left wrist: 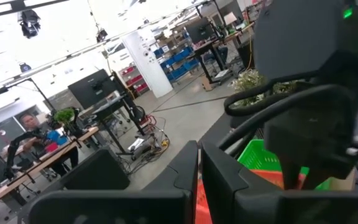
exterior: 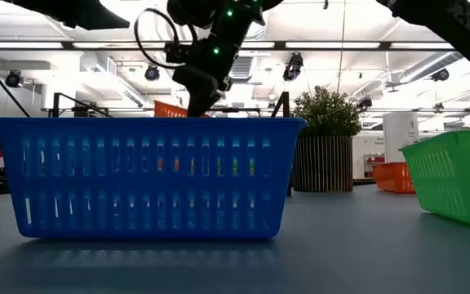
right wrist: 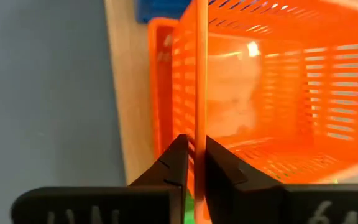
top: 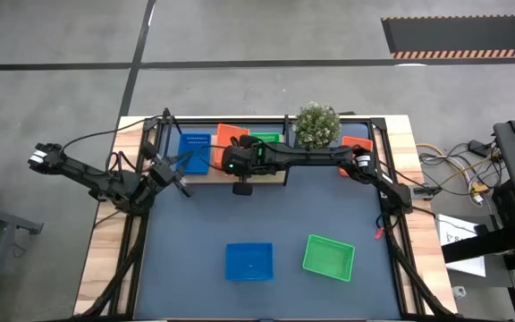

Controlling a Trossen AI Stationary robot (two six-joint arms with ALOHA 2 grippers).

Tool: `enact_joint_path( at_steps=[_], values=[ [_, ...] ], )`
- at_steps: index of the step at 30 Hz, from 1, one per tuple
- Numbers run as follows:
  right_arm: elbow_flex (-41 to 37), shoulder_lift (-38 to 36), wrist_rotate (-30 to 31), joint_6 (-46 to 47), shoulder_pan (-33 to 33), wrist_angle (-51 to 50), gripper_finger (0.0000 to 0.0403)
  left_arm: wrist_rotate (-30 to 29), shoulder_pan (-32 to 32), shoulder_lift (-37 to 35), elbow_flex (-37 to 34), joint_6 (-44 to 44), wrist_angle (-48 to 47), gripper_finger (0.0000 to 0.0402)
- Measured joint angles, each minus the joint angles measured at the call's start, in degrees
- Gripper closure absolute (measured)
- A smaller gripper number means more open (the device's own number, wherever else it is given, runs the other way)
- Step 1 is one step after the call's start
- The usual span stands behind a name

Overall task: Stack baskets on shelf by color
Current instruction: Stack the bottom orange bin on top of the orange bin on the shelf, then stack the blue bin on top of the blue bin on the shelf

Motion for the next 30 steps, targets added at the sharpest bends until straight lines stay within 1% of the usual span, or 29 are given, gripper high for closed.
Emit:
enact_joint_path(
  at_steps=[8, 11, 14, 18, 20, 23, 26, 30],
  values=[
    [0.24, -0.06, -0.02, -0.39, 0.04, -1.05, 0.0322, 0.26, 0.02, 0.28, 0.0, 0.0, 0.1, 0.0398],
    [0.24, -0.61, 0.0, -0.6, 0.02, -1.65, 0.0313, 0.37, 0.02, 0.39, -0.02, 0.0, 0.11, 0.0398],
    [0.26, -1.79, 0.06, -0.18, 0.23, -4.48, 0.031, 0.37, 0.02, 0.64, -0.02, -0.02, 0.21, 0.0398],
    [0.26, -4.43, 0.01, 3.84, 1.71, -10.7, 0.0317, 2.54, 0.02, 1.01, -0.02, -0.03, 0.24, 0.0398],
    [0.07, -6.1, 0.07, 6.99, 3.06, -13.86, 0.0325, 5.5, 0.02, 1.3, -0.02, -0.04, 0.2, 0.0398],
    [-2.38, -8.86, 0.47, 10.0, 6.64, -14.79, 0.0341, 10.78, 0.02, 1.9, -0.02, -0.04, 0.7, 0.0398],
    [-7.53, -11.37, 1.63, 11.22, 11.47, -10.76, 0.0358, 14.19, -0.02, 2.87, -0.04, 0.11, 2.96, 0.0398],
    [-18.15, -15.77, 4.8, 11.49, 17.42, 0.64, 0.0382, 15.88, -0.02, 4.48, 0.34, 0.14, 4.96, 0.0398]
  ],
)
